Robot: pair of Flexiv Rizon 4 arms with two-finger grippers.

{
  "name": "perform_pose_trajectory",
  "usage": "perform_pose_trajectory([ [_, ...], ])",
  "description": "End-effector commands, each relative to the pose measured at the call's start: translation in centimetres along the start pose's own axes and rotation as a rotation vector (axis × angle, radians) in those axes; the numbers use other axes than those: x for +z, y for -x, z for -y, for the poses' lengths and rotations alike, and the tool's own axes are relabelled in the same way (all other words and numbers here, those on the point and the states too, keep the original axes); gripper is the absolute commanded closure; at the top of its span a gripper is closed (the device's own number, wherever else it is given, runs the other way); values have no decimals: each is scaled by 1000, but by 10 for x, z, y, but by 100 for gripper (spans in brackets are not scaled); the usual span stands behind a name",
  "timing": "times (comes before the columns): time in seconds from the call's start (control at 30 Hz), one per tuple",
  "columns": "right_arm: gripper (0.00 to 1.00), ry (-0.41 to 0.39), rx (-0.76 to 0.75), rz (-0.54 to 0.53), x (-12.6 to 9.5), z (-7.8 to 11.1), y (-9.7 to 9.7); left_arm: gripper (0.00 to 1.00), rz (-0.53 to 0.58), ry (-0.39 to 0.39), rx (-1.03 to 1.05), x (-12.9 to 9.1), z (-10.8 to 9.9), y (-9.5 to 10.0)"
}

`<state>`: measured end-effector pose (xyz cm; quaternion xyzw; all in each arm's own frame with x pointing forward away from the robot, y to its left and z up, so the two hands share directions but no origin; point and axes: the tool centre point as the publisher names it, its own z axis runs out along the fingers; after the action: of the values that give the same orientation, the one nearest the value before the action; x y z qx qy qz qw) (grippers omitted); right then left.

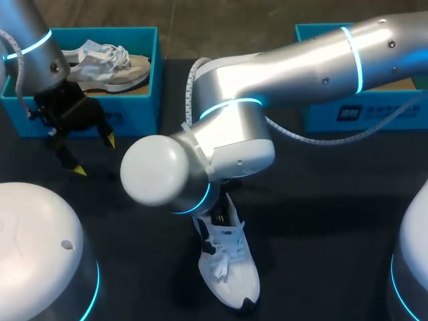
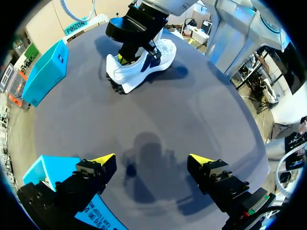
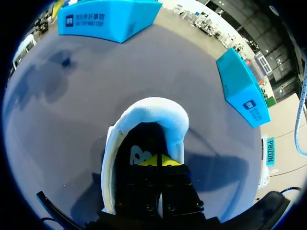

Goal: Take the shoe out of the shoebox, open the shoe tongue, remove and reinsert the insole, then place the shoe into the shoebox

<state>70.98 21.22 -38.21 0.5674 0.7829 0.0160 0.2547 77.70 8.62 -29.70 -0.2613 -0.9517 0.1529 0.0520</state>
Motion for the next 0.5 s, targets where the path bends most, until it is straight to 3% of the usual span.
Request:
perform_pose_trajectory([
  [0.03,100,11,408,60,-1,7,-4,0,2,1,1,0,0,-1],
  [0.2,100,23,412,79,-6,9,2,0,2,1,1,0,0,-1],
  [0.5,100,-43,372,13,21,13,-12,0,2,1,1,0,0,-1],
])
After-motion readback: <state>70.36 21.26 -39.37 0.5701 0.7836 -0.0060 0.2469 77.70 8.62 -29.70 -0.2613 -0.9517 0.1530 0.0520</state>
